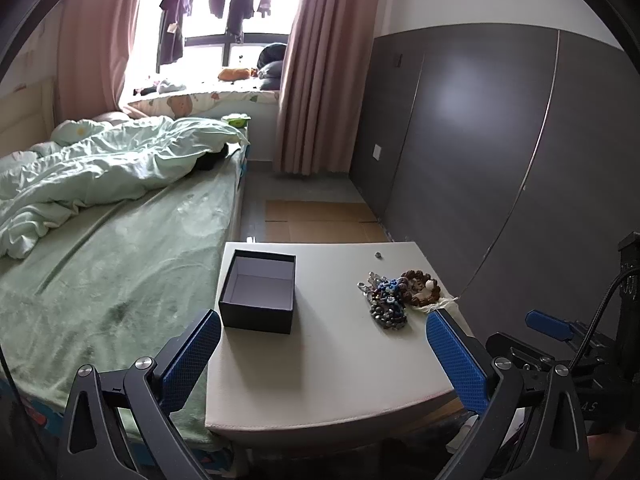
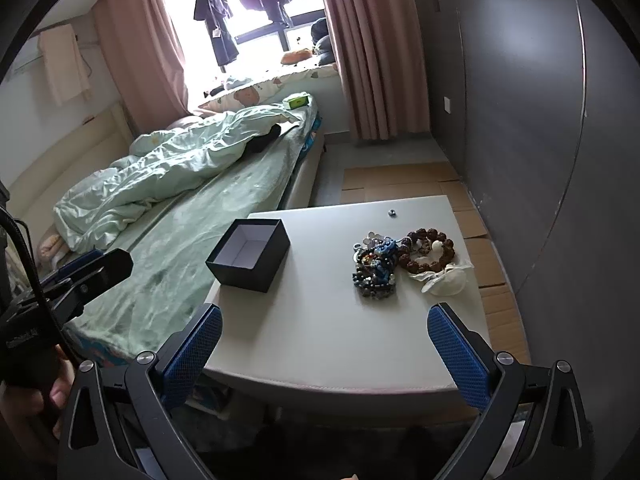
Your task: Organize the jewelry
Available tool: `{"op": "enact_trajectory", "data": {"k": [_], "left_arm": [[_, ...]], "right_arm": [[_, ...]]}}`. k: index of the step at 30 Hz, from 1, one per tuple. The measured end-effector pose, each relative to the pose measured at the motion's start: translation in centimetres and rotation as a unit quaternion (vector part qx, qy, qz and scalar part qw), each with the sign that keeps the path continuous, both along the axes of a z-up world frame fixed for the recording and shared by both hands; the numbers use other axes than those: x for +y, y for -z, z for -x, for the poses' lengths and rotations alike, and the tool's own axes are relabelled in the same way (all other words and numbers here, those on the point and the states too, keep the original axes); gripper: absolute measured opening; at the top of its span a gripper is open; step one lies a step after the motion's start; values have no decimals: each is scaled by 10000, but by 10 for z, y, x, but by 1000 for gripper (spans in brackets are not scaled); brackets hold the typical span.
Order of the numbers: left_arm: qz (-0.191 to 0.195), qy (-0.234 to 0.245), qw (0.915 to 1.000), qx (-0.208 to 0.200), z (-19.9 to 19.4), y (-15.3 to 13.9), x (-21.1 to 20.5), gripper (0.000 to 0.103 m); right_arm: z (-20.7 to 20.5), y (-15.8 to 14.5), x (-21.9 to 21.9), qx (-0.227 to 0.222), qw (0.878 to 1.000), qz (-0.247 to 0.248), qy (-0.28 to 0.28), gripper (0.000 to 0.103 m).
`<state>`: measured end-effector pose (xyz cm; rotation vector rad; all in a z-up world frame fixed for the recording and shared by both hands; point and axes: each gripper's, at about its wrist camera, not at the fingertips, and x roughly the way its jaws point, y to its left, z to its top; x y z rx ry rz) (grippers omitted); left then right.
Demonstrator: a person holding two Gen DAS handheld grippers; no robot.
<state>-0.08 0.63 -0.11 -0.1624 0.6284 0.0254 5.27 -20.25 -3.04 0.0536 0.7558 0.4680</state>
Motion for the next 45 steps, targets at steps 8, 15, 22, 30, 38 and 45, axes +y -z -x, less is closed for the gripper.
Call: {"op": "enact_trajectory", "data": {"k": [8, 15, 22, 30, 38, 45], "left_arm": [[-28, -34, 10000, -27, -1, 1, 0, 103], [27, -39, 10000, -36, 3, 1, 6, 103], [26, -46, 10000, -36, 3, 1, 6, 103], [37, -62, 9999, -101, 6, -1, 9, 103], [51, -106, 9998, -133, 7, -1, 11, 103], [127, -90, 9998, -128, 7, -2, 14, 103]], "right_arm": [[0, 0, 1, -2, 10000, -3, -8, 103], [1, 0, 2, -15, 10000, -23, 9, 103], [1, -3, 2, -43, 10000, -30, -35, 103], [2, -1, 3, -76, 10000, 24, 29, 103], [1, 0, 2, -66, 9999, 67, 39, 103], [0, 1, 3, -56, 9999, 116, 34, 103]]}}
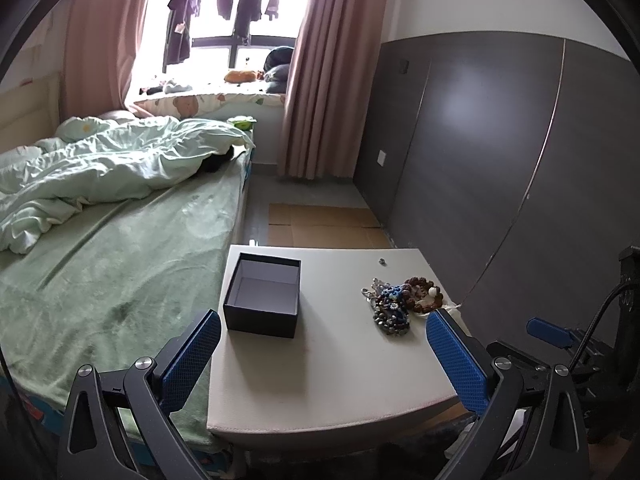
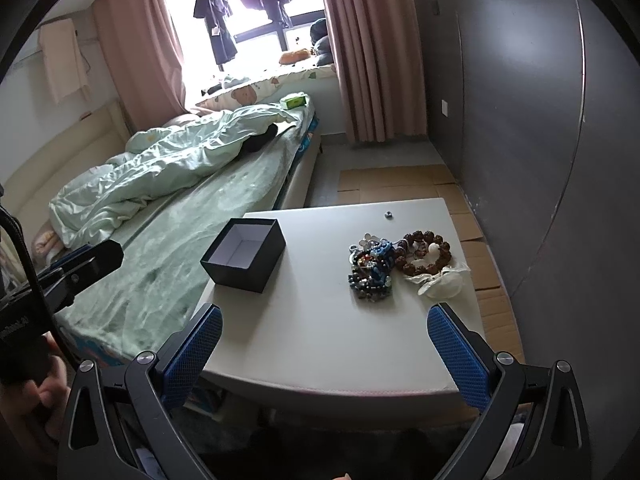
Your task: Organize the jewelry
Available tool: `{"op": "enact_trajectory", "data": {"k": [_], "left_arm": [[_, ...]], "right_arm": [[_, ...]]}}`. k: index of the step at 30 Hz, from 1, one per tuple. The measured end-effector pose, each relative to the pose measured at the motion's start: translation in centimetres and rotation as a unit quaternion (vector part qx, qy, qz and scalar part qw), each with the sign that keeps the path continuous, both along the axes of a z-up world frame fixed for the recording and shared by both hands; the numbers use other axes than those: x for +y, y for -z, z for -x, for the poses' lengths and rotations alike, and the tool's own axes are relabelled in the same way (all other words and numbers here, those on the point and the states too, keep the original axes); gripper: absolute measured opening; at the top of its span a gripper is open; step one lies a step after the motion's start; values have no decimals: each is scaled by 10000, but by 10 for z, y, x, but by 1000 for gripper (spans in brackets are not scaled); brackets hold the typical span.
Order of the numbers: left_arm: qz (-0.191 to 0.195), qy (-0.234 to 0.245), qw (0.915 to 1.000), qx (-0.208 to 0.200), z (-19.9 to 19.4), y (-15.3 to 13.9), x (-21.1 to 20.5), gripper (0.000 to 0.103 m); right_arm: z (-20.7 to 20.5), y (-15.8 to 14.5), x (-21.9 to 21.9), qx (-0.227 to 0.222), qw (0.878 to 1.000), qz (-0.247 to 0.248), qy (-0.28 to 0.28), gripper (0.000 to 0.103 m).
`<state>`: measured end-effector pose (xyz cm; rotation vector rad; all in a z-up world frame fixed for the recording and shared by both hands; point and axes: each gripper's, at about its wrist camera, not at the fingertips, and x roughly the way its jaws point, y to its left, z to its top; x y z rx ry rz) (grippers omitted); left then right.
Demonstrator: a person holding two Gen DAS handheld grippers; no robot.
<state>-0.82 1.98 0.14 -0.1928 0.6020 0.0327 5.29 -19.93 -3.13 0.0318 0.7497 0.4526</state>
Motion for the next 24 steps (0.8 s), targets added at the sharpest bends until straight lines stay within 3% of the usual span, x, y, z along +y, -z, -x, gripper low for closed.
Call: {"op": "enact_trajectory", "data": {"k": [20, 24], "left_arm": [[-16, 136, 9999, 53, -27, 4, -12, 103], [222, 399, 9989, 66, -43, 8, -19, 102]], "right_arm": [[-20, 5, -34, 166, 9990, -264, 315, 103], [-32, 8, -52, 221, 9975, -420, 531, 103]]}}
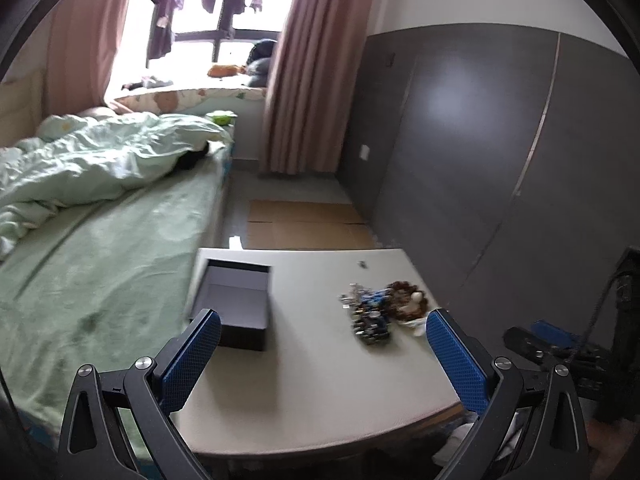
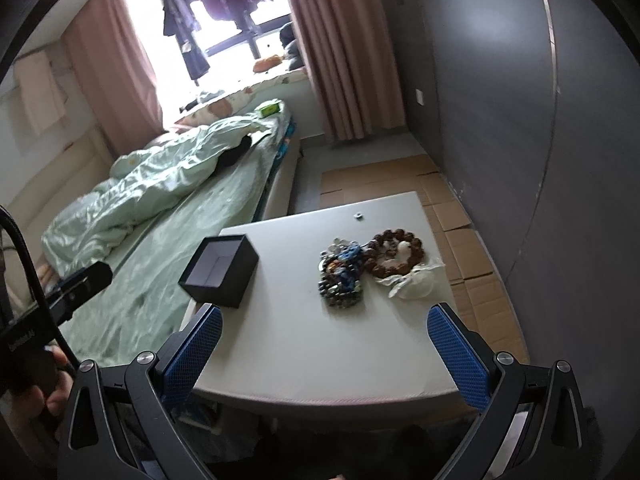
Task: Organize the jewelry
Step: 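Grasp the dark bead bracelet with the left tool while the right tool grasps the white plastic bag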
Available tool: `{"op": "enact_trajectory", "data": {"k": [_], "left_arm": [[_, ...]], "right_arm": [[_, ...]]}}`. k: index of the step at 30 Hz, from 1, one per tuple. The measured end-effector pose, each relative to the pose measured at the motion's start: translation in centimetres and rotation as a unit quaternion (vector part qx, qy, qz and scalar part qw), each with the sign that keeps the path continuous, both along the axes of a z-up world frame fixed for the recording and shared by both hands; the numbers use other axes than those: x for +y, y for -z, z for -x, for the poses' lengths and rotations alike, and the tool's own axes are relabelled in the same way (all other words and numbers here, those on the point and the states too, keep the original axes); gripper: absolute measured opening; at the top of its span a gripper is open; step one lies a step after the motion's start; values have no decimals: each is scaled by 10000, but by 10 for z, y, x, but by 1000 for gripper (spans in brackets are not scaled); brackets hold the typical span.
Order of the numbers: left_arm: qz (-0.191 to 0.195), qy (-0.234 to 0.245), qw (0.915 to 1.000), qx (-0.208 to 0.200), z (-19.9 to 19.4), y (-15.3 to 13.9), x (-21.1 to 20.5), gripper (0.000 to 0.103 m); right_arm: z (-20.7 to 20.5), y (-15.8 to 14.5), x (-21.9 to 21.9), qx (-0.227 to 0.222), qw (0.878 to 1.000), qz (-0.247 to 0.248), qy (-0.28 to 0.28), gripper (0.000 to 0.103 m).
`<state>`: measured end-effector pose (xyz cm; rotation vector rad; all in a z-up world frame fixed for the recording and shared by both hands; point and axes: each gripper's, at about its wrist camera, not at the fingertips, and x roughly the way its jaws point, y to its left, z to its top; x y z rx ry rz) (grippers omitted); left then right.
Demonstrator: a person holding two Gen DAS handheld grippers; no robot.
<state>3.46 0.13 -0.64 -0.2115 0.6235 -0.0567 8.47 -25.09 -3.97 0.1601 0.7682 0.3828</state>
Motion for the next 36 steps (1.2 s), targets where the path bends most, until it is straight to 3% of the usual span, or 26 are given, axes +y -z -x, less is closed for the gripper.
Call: {"op": "enact_trajectory", "data": {"k": [6, 12, 20, 31, 36], "left_arm": [[-7, 348, 9993, 151, -31, 9, -22, 96], [34, 615, 9968, 500, -61, 31, -35, 76], [134, 792, 9917, 1005, -107, 62, -44, 57], [529, 1000, 9744, 1943, -182, 126, -44, 40], [834, 1008, 9675, 2165, -195, 153, -37, 37]], "right_arm": [[-20, 12, -24, 175, 9990, -84, 400, 103], [-38, 22, -40, 306, 9975, -211, 608, 103], [-66, 37, -60, 534, 9929, -639, 848, 102], [-109, 67, -61, 1105, 9836, -1142, 854, 76], [-124, 83, -57, 1346, 9796, -1164, 938, 72]]}}
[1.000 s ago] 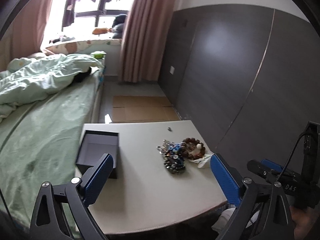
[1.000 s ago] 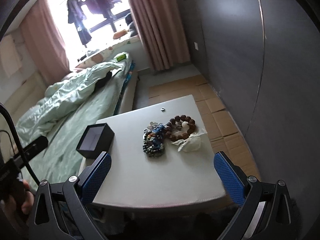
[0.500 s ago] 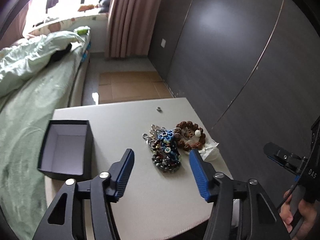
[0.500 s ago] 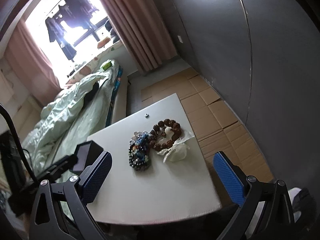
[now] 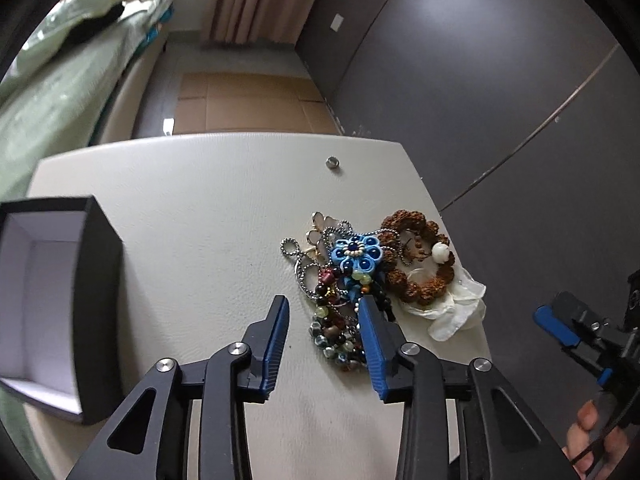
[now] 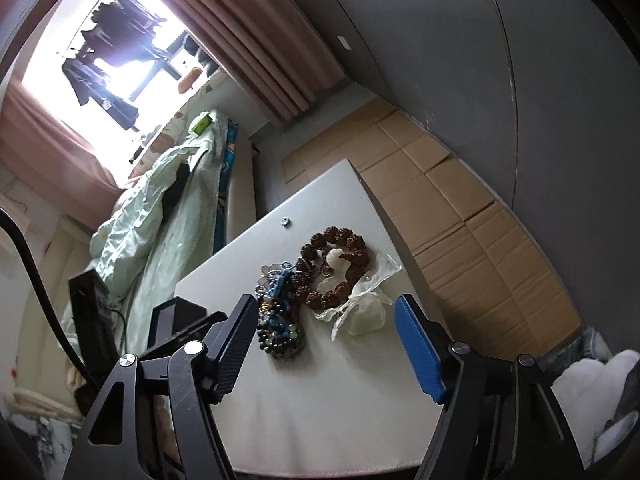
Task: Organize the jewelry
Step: 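Grasp the dark bead bracelet with the left tool while the right tool grasps the white plastic bag, then carry the bracelet into the black box with the left tool while the right tool moves the bag aside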
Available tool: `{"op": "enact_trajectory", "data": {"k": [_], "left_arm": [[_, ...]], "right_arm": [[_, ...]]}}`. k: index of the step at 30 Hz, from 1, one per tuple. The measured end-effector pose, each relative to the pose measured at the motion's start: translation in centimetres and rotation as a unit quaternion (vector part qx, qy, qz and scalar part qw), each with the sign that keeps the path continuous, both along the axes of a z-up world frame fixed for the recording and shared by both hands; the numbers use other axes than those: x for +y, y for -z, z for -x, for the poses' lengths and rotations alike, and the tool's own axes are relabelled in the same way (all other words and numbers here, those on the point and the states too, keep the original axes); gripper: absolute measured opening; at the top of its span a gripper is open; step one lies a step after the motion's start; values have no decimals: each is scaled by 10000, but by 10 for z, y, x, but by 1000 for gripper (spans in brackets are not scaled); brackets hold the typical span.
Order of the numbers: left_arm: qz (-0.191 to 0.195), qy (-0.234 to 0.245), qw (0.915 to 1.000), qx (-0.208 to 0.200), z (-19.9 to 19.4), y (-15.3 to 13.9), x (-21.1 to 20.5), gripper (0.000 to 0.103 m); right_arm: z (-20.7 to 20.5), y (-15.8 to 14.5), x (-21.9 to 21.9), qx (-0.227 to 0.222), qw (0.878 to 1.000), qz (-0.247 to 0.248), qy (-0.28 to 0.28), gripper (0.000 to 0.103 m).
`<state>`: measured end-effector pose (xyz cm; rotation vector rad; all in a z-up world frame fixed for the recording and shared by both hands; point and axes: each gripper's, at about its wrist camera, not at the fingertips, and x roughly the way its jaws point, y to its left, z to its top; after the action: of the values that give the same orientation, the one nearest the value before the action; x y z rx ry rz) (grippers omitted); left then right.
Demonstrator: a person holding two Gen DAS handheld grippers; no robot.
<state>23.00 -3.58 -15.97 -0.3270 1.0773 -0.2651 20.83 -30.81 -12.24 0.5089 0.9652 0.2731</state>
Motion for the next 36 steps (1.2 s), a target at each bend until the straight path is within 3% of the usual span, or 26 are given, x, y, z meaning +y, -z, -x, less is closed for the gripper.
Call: {"op": "enact_trajectory", "data": {"k": [10, 15, 18, 20, 26, 30, 36], "left_arm": [[345, -66, 9992, 204, -15, 29, -3, 36], [412, -110, 9986, 303, -14, 37, -4, 20], [410, -99, 9987, 299, -12, 35, -3, 11], [408, -82, 9988, 264, -9, 33, -2, 10], [476, -75, 9988, 99, 1, 17, 3, 8], [589, -104, 9982, -54, 3, 6, 7, 8], [730, -121, 9965, -395, 10, -18, 12, 8]], "right_arm": [[-26, 47, 4, 680, 9973, -111, 246, 71], [-34, 62, 8, 918, 9950, -100, 385, 71], [-36, 66, 11, 978, 9945, -95, 374, 64], [-37, 66, 12, 955, 9948, -72, 358, 63], [-40, 70, 13, 996, 9944, -206, 297, 42], [-40, 76, 11, 1050, 9926, -522, 304, 6], [-30, 60, 0, 611, 9930, -906, 458, 3]]}}
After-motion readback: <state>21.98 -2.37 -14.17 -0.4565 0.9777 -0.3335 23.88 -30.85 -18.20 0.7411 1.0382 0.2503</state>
